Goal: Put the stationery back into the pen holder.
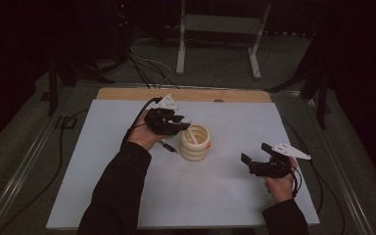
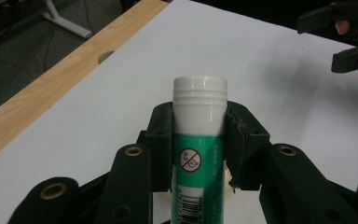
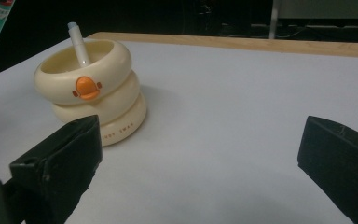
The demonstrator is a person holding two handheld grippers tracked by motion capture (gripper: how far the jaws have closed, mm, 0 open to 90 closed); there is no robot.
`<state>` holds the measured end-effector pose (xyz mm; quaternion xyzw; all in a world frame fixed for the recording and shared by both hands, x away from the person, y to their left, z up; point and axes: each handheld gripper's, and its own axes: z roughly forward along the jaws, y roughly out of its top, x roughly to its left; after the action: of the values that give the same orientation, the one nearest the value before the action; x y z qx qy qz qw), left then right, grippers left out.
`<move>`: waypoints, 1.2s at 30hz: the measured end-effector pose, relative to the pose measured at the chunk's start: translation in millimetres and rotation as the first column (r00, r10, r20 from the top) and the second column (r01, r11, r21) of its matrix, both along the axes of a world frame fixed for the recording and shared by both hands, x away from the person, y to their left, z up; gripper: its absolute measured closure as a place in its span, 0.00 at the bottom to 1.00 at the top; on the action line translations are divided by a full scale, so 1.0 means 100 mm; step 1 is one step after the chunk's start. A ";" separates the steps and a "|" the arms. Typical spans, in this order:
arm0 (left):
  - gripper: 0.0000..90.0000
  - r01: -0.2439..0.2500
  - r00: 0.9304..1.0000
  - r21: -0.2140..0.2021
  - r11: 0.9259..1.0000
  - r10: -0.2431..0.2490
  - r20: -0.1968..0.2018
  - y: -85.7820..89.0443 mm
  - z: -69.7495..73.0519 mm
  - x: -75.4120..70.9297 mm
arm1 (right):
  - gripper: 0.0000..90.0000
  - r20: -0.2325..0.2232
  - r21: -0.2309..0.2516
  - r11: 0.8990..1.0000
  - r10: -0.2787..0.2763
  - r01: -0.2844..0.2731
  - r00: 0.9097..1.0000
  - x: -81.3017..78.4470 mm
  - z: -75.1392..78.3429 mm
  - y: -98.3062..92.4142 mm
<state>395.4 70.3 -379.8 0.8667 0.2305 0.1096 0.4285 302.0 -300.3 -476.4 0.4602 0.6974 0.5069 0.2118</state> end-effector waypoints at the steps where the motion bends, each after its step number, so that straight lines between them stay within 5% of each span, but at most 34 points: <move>1: 0.73 0.007 1.000 0.001 1.000 -0.007 0.002 -0.02 0.00 0.00 | 0.00 0.000 0.000 1.000 0.000 0.000 1.000 0.00 0.00 0.00; 36: 0.73 0.016 0.999 -0.033 0.999 -0.017 -0.039 -0.33 -0.06 0.19 | 0.00 -0.001 0.000 1.000 0.001 -0.001 1.000 0.00 0.00 0.00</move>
<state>414.3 37.1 -385.7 0.8635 0.2333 0.0853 0.4389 301.9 -300.2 -476.8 0.4598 0.6979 0.5068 0.2113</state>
